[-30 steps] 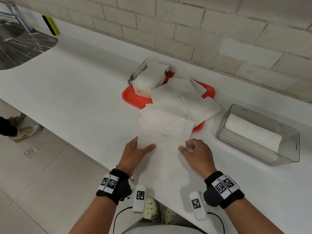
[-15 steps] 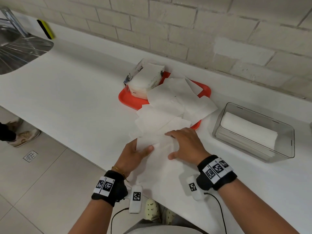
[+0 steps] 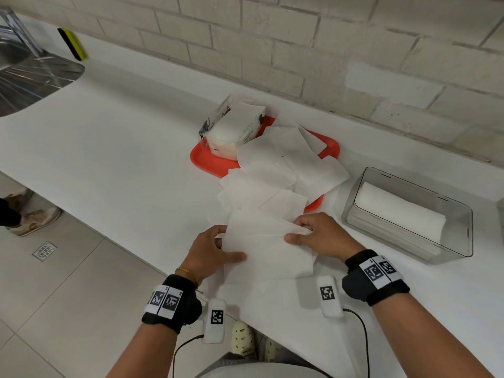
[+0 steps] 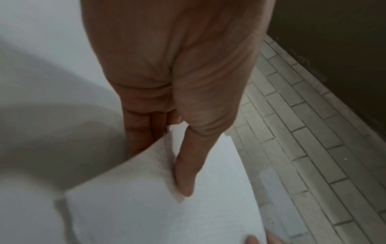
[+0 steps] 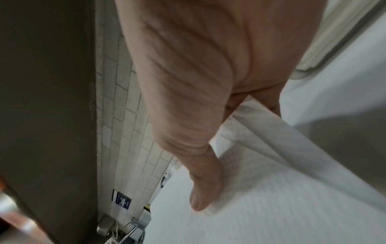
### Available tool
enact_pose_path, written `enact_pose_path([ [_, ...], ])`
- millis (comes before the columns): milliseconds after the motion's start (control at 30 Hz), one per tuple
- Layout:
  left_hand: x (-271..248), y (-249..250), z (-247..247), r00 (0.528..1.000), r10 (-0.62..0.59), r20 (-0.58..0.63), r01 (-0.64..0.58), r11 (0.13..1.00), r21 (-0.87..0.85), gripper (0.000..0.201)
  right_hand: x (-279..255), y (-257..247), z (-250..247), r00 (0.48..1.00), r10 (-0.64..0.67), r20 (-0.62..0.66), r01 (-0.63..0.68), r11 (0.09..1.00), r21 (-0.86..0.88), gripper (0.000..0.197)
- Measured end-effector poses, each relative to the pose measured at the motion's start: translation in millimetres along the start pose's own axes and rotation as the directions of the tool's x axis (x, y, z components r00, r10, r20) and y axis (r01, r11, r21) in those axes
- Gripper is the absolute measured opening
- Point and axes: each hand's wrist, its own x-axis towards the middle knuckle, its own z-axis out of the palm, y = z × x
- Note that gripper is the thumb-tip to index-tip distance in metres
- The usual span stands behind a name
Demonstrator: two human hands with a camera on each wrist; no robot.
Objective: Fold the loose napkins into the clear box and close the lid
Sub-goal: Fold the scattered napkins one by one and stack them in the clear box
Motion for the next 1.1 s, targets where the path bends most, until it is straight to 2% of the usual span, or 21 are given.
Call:
enact_pose_path([
  [67, 0.7, -0.8, -3.3, 0.999, -0.037, -0.025, 0.036, 0.999, -0.029, 0.068, -2.5, 6.8, 1.8, 0.999, 0.031, 0.007, -0.032, 0.998, 0.051, 0.013],
  [133, 1.8, -0.6, -7.7, 0.995, -0.033, -0.094, 0.034, 0.999, 0.014, 0.079, -3.8, 13.0, 4.2, 0.999, 0.043, 0.022, -0.044, 0.997, 0.068, 0.014],
  [233, 0.1, 6.1, -10.9, 0.97, 0.099, -0.221, -0.064, 0.985, 0.16, 0.08, -5.9, 14.0, 6.5, 0.998, 0.021, 0.066, -0.025, 0.998, 0.06, 0.02],
  [300, -1.5, 12.1, -10.3, 0.932, 0.226, -0.283, -0.162, 0.959, 0.234, 0.078, -7.1, 11.5, 6.8, 0.995, 0.015, 0.099, -0.021, 0.998, 0.054, 0.024],
  [400, -0.6, 17.8, -10.3, 0.898, 0.327, -0.296, -0.246, 0.929, 0.277, 0.067, -6.5, 9.3, 7.2, 0.992, 0.033, 0.12, -0.04, 0.997, 0.059, 0.025],
  [567, 6.8, 17.4, -6.2, 0.933, 0.266, -0.241, -0.24, 0.961, 0.135, 0.054, -5.7, 6.9, 9.7, 0.984, 0.069, 0.163, -0.089, 0.989, 0.116, 0.033],
  [667, 13.8, 14.2, -0.4, 0.949, 0.217, -0.23, -0.204, 0.976, 0.08, 0.053, -4.9, 5.9, 13.1, 0.989, 0.039, 0.14, -0.051, 0.995, 0.084, 0.039],
  [767, 17.4, 14.1, 2.0, 0.95, 0.198, -0.243, -0.172, 0.977, 0.122, 0.064, -7.2, -0.5, 13.6, 0.997, -0.016, 0.069, 0.014, 1.0, 0.025, 0.036],
  [833, 19.7, 14.0, -1.4, 0.962, 0.191, -0.195, -0.174, 0.979, 0.101, 0.087, -11.8, -7.2, 10.6, 0.997, -0.053, 0.056, 0.054, 0.998, -0.012, 0.038],
  [933, 21.0, 14.9, -9.9, 0.984, 0.179, 0.005, -0.179, 0.983, -0.036, 0.112, -19.0, -16.1, 3.3, 0.991, -0.107, 0.075, 0.114, 0.989, -0.09, 0.038],
  [1000, 17.7, 20.7, -11.8, 0.97, 0.186, 0.159, -0.168, 0.978, -0.121, 0.109, -23.1, -22.0, -1.6, 0.982, -0.169, 0.084, 0.178, 0.977, -0.118, 0.032],
  [1033, 15.3, 25.2, -10.4, 0.96, 0.184, 0.212, -0.155, 0.977, -0.147, 0.101, -25.0, -24.1, -3.7, 0.978, -0.19, 0.085, 0.199, 0.972, -0.127, 0.031],
  [1100, 12.3, 31.8, -3.8, 0.958, 0.168, 0.232, -0.132, 0.978, -0.165, 0.071, -26.6, -25.2, -6.4, 0.975, -0.207, 0.079, 0.217, 0.965, -0.15, 0.03],
])
